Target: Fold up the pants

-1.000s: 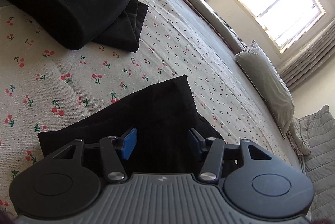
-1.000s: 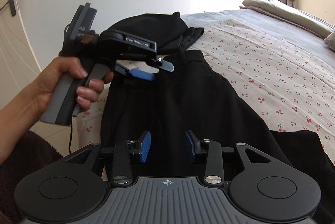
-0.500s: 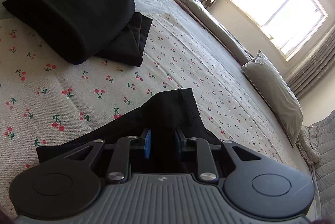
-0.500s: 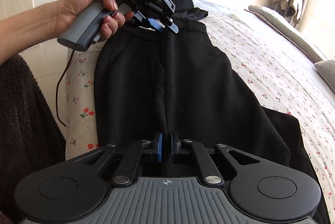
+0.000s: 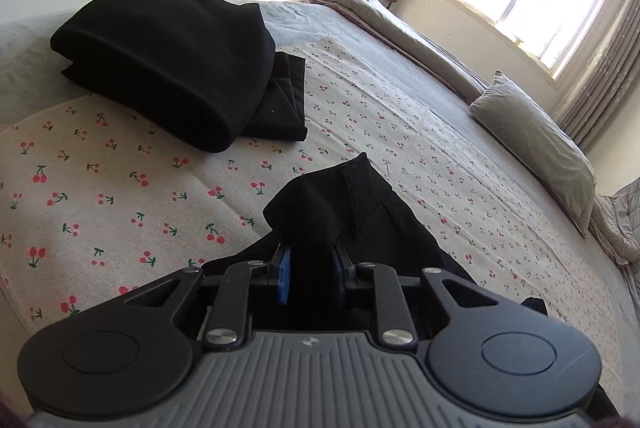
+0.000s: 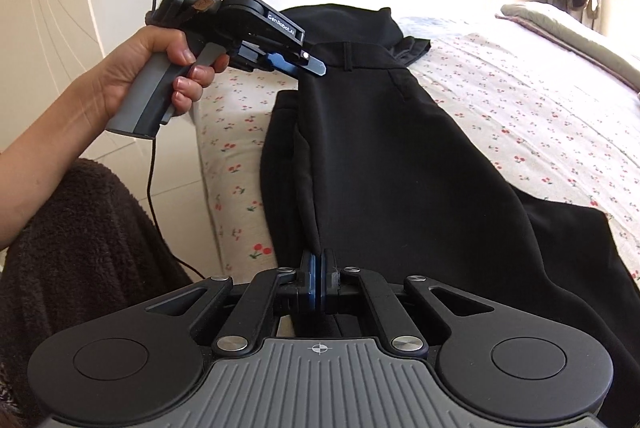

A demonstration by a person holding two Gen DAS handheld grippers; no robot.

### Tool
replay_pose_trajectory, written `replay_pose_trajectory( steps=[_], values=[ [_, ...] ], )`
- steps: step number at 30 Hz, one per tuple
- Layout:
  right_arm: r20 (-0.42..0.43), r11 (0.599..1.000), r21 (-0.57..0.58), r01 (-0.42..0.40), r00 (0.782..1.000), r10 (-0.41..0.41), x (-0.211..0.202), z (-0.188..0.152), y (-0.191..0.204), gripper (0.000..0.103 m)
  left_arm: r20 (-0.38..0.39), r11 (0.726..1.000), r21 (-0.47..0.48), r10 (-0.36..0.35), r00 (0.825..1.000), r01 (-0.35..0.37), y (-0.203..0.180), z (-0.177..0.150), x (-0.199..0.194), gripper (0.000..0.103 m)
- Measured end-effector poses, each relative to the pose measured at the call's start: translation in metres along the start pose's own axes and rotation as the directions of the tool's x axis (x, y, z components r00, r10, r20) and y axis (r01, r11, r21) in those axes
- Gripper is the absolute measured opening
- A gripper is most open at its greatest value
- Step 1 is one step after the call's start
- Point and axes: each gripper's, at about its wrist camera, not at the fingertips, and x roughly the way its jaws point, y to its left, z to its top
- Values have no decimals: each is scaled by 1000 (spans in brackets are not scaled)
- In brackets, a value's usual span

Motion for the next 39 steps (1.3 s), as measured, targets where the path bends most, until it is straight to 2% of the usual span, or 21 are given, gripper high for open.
replay_pose_trajectory(
  steps=[6, 9, 12, 15, 16, 17, 19, 21, 22, 24, 26, 29, 31, 35, 39],
  values=[
    [-36, 1000, 7, -24, 999, 24, 13, -4, 10, 1, -71, 999, 11, 46, 996, -45, 16, -8, -3, 22],
    [-48, 1000, 14, -19, 999, 20, 22, -4, 10, 1, -120, 996, 29, 90, 989, -87, 20, -11, 0, 22],
    [-70, 999, 25, -21, 997, 22, 29, -7, 11, 3, -167, 988, 86, 139, 976, -126, 18, -14, 6, 23],
    [-87, 998, 53, -28, 996, 33, 31, -3, 9, 13, -136, 979, 121, 181, 974, -165, 12, -13, 3, 43],
    [-84, 998, 62, -30, 996, 36, 27, -2, 8, 18, -104, 971, 137, 210, 972, -196, 8, -12, -1, 56],
    [-74, 997, 71, -31, 997, 36, 22, -2, 5, 23, -65, 963, 157, 231, 971, -218, 3, -11, -6, 61],
    [-26, 995, 95, -14, 1000, 17, 4, -2, -4, 40, 15, 947, 187, 262, 965, -260, -6, -9, -16, 69],
    [17, 992, 128, 17, 1000, -20, -10, 3, -21, 43, 84, 940, 203, 263, 961, -275, -16, -6, -23, 78],
    [30, 988, 153, 37, 999, -42, -17, 5, -32, 43, 112, 940, 209, 250, 962, -269, -22, -5, -26, 83],
    [51, 978, 190, 85, 994, -96, -27, 6, -52, 43, 152, 946, 230, 199, 968, -230, -35, -5, -26, 85],
    [59, 964, 226, 142, 985, -159, -34, 5, -77, 43, 153, 949, 263, 136, 979, -173, -50, -6, -19, 88],
    [56, 933, 300, 200, 972, -226, -40, -1, -113, 43, 94, 945, 319, 47, 994, -75, -75, -13, 3, 90],
    [48, 911, 342, 228, 965, -259, -41, -5, -136, 43, 42, 937, 348, 18, 999, -31, -92, -18, 20, 90],
    [40, 882, 393, 260, 953, -299, -41, -11, -174, 43, -8, 911, 411, -34, 999, 35, -126, -30, 51, 90],
    [49, 878, 402, 258, 952, -302, -33, -9, -199, 43, -60, 903, 408, -122, 991, 136, -148, -36, 78, 90]
  ],
)
